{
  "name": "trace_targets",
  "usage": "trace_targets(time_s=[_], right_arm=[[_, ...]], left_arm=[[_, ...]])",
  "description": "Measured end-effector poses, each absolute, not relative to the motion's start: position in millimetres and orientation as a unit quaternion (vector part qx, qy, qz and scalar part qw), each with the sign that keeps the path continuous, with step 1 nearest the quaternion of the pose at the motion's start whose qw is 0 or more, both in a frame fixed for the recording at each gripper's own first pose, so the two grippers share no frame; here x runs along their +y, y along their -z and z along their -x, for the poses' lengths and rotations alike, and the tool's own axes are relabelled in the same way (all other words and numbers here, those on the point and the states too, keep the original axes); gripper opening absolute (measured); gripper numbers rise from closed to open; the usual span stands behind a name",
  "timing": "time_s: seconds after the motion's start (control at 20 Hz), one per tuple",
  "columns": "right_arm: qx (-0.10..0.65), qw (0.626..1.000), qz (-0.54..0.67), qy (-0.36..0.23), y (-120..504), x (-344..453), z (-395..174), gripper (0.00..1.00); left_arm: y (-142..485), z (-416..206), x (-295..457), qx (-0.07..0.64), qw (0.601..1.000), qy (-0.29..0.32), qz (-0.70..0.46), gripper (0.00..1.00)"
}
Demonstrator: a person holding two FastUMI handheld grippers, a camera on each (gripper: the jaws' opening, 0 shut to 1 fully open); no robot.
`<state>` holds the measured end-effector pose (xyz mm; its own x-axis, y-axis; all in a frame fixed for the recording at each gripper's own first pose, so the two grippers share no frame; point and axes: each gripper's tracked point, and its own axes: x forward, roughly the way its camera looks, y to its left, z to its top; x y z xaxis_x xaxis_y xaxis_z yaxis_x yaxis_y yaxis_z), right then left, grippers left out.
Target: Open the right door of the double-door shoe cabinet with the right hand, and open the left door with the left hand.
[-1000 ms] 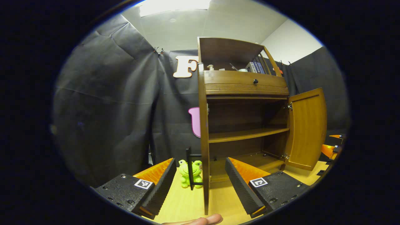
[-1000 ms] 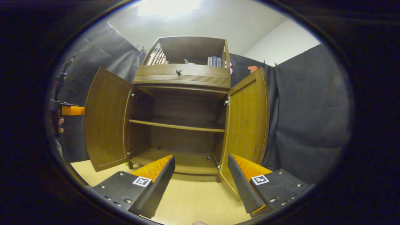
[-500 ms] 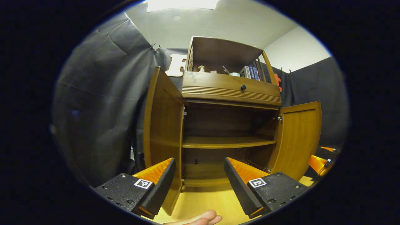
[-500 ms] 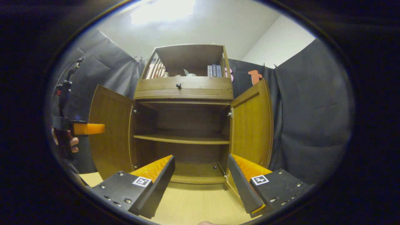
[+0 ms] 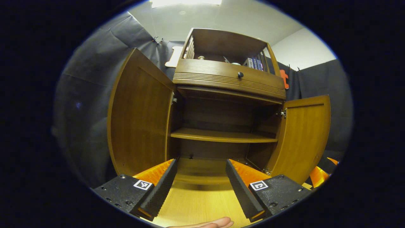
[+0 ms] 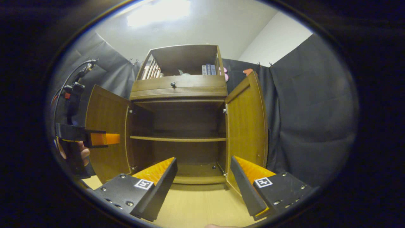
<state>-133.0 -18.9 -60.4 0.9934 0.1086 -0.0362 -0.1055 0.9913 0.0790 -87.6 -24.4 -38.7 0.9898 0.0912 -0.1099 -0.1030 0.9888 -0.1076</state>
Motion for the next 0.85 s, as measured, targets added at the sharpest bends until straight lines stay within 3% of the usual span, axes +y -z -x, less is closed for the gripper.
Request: trace_targets(time_s=[0.15, 0.3, 0.5, 0.7, 0.85], right_arm=[[0.035, 0.997, -0.023, -0.061, 74, -23, 132, 1.0], [0.016, 0.999, -0.035, -0.025, 60, -40, 133, 1.0], [-0.01, 0.998, -0.035, -0.057, 44, -22, 141, 1.0], [-0.023, 0.998, -0.042, -0.052, 37, -27, 143, 1.0], [-0.02, 0.998, -0.037, -0.048, 38, -26, 143, 1.0]], left_arm=[[48, 85, -46, 0.05, 0.997, -0.047, 0.023, 0.96], [43, 85, -69, 0.04, 0.998, -0.032, 0.032, 0.93], [30, 92, -90, 0.012, 0.999, -0.017, 0.031, 0.96], [26, 101, -109, -0.001, 1.0, 0.017, 0.02, 0.93], [15, 106, -104, -0.025, 0.999, 0.008, 0.038, 0.95]])
